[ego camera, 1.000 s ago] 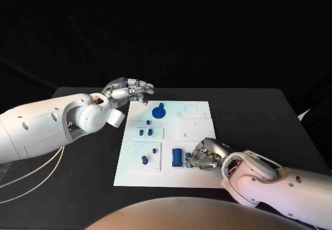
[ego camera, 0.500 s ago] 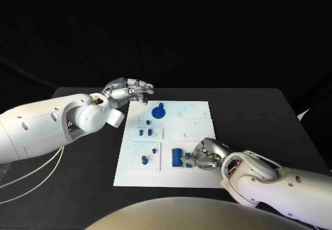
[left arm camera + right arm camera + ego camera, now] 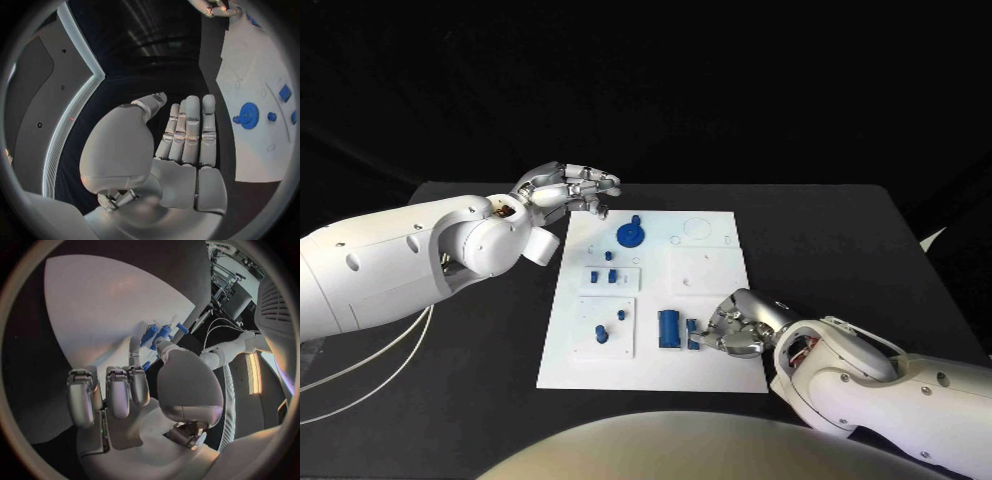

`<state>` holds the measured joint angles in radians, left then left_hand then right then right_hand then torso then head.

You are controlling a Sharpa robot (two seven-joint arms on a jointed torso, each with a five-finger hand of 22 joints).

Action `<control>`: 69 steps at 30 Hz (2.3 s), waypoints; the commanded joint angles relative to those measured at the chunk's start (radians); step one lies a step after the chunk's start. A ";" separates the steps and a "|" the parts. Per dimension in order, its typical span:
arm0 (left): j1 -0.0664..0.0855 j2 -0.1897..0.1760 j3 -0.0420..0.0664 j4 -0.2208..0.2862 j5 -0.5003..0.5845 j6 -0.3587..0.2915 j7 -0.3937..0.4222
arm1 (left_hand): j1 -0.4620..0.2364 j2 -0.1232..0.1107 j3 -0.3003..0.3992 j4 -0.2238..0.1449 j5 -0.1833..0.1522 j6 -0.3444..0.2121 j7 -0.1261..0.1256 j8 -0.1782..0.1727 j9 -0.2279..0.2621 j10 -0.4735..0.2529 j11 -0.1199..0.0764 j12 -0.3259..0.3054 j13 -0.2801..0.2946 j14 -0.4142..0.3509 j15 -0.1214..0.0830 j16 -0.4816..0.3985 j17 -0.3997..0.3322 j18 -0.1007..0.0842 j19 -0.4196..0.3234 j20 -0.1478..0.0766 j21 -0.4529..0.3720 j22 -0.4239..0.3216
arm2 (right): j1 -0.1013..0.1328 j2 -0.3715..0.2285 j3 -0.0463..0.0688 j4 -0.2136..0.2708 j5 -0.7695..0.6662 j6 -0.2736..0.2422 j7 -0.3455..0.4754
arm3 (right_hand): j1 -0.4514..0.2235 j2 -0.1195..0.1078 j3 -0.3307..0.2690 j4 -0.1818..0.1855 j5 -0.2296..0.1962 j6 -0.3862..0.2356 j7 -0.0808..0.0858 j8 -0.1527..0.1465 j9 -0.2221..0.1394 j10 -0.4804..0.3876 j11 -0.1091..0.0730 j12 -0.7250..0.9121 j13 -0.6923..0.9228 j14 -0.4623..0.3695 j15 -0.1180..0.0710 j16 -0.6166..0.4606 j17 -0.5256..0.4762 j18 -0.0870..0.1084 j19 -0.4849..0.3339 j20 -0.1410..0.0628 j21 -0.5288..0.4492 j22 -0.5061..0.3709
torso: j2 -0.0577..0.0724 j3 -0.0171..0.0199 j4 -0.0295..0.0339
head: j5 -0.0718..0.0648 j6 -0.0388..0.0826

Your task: Assemble the parts on the task board

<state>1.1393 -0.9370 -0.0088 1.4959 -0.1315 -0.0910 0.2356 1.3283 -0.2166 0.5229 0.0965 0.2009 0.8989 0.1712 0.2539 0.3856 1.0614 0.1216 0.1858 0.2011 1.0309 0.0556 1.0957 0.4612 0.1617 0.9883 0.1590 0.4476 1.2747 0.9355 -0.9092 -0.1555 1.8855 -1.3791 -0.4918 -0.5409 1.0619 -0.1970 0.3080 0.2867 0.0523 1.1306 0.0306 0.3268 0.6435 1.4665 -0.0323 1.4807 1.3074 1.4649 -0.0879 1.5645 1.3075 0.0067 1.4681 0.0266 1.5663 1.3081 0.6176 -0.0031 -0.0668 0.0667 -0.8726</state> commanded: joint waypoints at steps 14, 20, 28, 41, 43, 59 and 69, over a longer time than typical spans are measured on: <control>0.000 0.002 0.001 -0.002 0.002 0.014 0.004 | -0.011 0.003 -0.001 -0.005 -0.005 -0.006 0.001 0.004 0.002 -0.004 0.000 0.004 -0.001 -0.008 -0.002 0.000 -0.001 0.017 0.009 0.000 -0.007 0.001 | -0.001 0.005 0.000 -0.005 0.007 0.050 0.036 | 0.039 -0.012 -0.003 -0.001 -0.003 0.005 -0.001 -0.007 0.002 0.064 -0.007 -0.003 0.208 0.106 -0.007 0.006 0.263 -0.007 0.103 -0.009 0.005 0.263 | 0.002 -0.0007 0.0018 | -0.001 0.000; 0.000 0.002 0.001 -0.001 0.002 0.014 0.004 | -0.011 0.003 0.000 -0.005 -0.005 -0.006 0.001 0.004 0.002 -0.004 0.000 0.004 -0.001 -0.009 -0.002 0.000 -0.002 0.017 0.010 0.000 -0.008 0.001 | -0.001 0.022 0.000 -0.038 0.001 0.053 0.033 | 0.056 -0.006 -0.002 0.000 -0.003 0.006 -0.002 -0.008 0.002 0.066 -0.007 0.000 0.210 0.106 -0.007 0.006 0.263 -0.007 0.103 -0.009 0.005 0.263 | 0.001 0.0000 0.0027 | 0.000 0.000; 0.000 0.001 0.001 -0.001 0.002 0.013 0.004 | -0.011 0.003 0.000 -0.005 -0.005 -0.006 0.001 0.004 0.002 -0.004 0.000 0.004 -0.001 -0.009 -0.002 0.000 -0.002 0.017 0.010 0.000 -0.008 0.001 | 0.000 0.026 0.000 -0.054 -0.017 0.032 0.034 | 0.063 -0.004 -0.005 0.004 -0.003 0.008 -0.001 -0.008 0.003 0.068 -0.007 0.004 0.213 0.106 -0.007 0.006 0.263 -0.007 0.103 -0.009 0.005 0.263 | 0.001 0.0005 0.0006 | 0.005 0.000; 0.001 -0.003 -0.003 -0.006 0.010 -0.022 0.019 | -0.012 0.001 -0.001 -0.006 -0.006 -0.007 0.002 0.004 0.002 -0.009 0.001 0.003 -0.002 -0.009 -0.002 0.000 -0.002 0.017 0.010 0.000 -0.009 0.002 | 0.048 -0.031 0.006 -0.006 0.091 -0.078 0.187 | 0.033 -0.008 -0.086 0.006 0.000 -0.007 0.005 -0.009 0.019 0.030 -0.001 -0.082 0.164 0.096 -0.002 -0.012 0.223 0.015 0.058 -0.004 -0.088 0.233 | -0.006 -0.0024 -0.0017 | 0.002 0.000; 0.000 -0.002 -0.007 -0.007 0.018 -0.033 0.030 | -0.012 0.001 -0.001 -0.006 -0.006 -0.007 0.002 0.004 0.002 -0.009 0.001 0.003 -0.002 -0.009 -0.001 0.000 -0.002 0.017 0.010 0.000 -0.009 0.002 | 0.069 -0.043 0.006 -0.014 0.176 -0.109 0.270 | 0.056 -0.005 -0.091 0.005 0.002 -0.038 0.013 -0.014 0.033 0.012 0.006 -0.117 0.144 0.092 0.004 -0.020 0.207 0.023 0.040 0.000 -0.125 0.221 | -0.011 -0.0048 -0.0012 | 0.002 0.000; -0.036 0.116 -0.021 -0.158 0.190 -0.219 0.204 | -0.012 -0.004 -0.071 0.061 -0.034 -0.057 -0.010 -0.015 -0.009 -0.026 0.003 -0.054 -0.058 -0.157 0.050 -0.495 -0.162 0.017 -0.191 0.056 -0.331 -0.255 | 0.219 0.124 0.015 -0.516 1.198 0.071 0.865 | 0.280 -0.004 0.105 -0.073 0.150 -0.292 0.156 -0.101 -0.036 -0.558 0.152 -1.035 -0.592 -0.447 0.146 -0.761 -0.596 0.171 -0.532 0.137 -1.181 -0.238 | -0.072 -0.0182 -0.0089 | -0.018 0.153; -0.051 0.181 -0.021 -0.255 0.184 -0.206 0.171 | -0.402 0.217 -0.523 -0.097 -0.201 -0.899 -0.171 -0.254 -0.386 -1.061 -0.122 -0.186 -0.201 -1.031 -0.056 -1.096 -0.461 -0.162 -0.988 -0.159 -0.448 -1.275 | 0.224 0.232 0.021 -0.709 1.159 0.062 0.831 | -0.163 0.197 -0.308 -0.287 -0.052 -1.131 -0.031 -0.327 -0.643 -1.466 0.032 -1.481 -1.307 -1.465 0.088 -1.565 -1.308 -0.007 -1.468 -0.027 -1.566 -1.308 | -0.076 -0.0153 -0.0094 | -0.017 0.180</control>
<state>1.0863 -0.7524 -0.0310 1.2357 0.0593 -0.2990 0.4083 1.2662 -0.1503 0.3053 0.1396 0.1380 0.6417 0.1177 0.1714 0.2655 0.7617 0.0855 0.0564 0.0550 0.5969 0.0917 0.2614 0.1890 0.1475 0.5157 0.2236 0.0492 0.6079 1.1606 -0.6745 -0.1340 1.1711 -0.2089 -0.4219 0.2966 1.2210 -0.1535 0.3952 0.0884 0.1618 0.6465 0.1762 0.1517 0.3768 0.7364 0.1438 0.1249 0.2455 0.7257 0.1078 0.2965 0.3577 0.1495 0.6969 0.1940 0.1119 0.6192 0.5390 -0.0174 -0.0772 0.0507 -0.6891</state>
